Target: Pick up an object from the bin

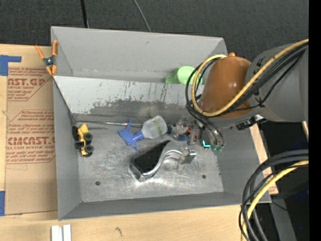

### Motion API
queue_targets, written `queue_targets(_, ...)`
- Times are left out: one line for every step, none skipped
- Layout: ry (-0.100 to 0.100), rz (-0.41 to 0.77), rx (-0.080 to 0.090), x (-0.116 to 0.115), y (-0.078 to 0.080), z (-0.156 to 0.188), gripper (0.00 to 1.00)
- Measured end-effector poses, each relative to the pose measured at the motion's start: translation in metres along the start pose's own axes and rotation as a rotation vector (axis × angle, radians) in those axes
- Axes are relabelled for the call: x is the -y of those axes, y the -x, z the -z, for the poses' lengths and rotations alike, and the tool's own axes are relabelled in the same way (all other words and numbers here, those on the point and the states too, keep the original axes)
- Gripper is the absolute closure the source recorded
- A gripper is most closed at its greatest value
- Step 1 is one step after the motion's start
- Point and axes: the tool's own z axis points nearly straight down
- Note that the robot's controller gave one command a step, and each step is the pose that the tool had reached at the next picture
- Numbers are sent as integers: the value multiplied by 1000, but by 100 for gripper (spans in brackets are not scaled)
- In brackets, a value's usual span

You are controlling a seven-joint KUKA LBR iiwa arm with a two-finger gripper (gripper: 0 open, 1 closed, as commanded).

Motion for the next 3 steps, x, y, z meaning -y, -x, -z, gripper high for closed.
queue_targets(0,0,7,0,2,4,0)
queue_targets(0,-101,16,-8,-3,-52,100)
queue_targets(0,-101,16,-8,-3,-52,100)
